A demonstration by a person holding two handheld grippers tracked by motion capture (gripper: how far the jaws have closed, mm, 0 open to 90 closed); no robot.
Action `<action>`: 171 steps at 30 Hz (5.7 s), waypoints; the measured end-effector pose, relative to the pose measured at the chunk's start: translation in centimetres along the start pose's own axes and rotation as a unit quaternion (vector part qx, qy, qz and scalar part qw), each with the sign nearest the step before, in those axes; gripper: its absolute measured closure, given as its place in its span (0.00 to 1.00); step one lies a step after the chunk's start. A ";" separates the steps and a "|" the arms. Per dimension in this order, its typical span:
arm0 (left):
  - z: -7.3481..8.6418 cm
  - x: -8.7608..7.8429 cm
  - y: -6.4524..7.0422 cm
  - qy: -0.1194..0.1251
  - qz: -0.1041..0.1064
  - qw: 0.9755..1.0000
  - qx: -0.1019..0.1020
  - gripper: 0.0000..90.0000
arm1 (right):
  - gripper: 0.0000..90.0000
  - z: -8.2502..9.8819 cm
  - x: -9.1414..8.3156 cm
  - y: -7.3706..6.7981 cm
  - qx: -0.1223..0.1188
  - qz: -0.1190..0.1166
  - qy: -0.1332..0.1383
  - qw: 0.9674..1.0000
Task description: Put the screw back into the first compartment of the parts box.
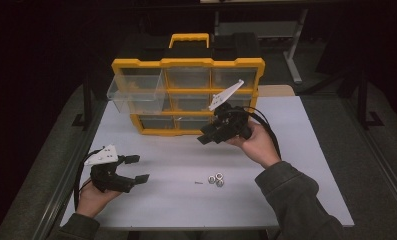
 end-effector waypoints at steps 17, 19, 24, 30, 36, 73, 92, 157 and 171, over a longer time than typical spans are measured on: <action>0.0 -0.1 0.1 -0.001 0.000 1.000 -0.003 0.23 | 0.67 3.9 5.1 -3.0 0.019 -0.038 -0.035 0.998; 0.0 0.0 0.0 -0.001 0.001 1.000 -0.002 0.23 | 0.67 4.4 5.8 -3.3 0.020 -0.041 -0.037 0.998; 0.1 -0.1 0.1 0.000 0.000 1.000 -0.003 0.23 | 0.68 5.4 7.6 -4.1 0.024 -0.053 -0.050 0.997; 0.0 -0.1 0.0 0.002 0.000 1.000 -0.005 0.23 | 0.71 6.5 9.6 -4.9 0.026 -0.063 -0.062 0.996; 0.0 -0.2 0.0 0.002 0.000 1.000 -0.007 0.23 | 0.74 7.5 11.1 -5.1 0.022 -0.062 -0.085 0.994; 0.0 -0.3 0.0 0.003 0.001 1.000 -0.012 0.23 | 0.95 6.3 8.1 -2.3 0.056 -0.058 -0.041 0.996; 0.0 -0.2 -0.1 0.005 0.002 1.000 -0.012 0.23 | 0.95 2.5 3.1 0.8 0.068 -0.054 -0.012 0.996; -0.1 -0.3 -0.3 0.006 -0.002 1.000 -0.013 0.19 | 0.95 -17.8 -5.2 6.2 -0.021 -0.013 0.024 0.999; -0.1 -0.4 -0.3 0.005 -0.003 1.000 -0.016 0.19 | 0.95 -20.5 -1.3 5.9 -0.039 -0.033 0.019 0.998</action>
Point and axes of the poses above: each handheld gripper's, and its own axes: x roughly forward along the jaws, z roughly out of its underside, y roughly to its right, the point moved 6 cm from there along x, roughly forward along the jaws, and after that the axes turned 13 degrees about -x, right-handed, at the moved point
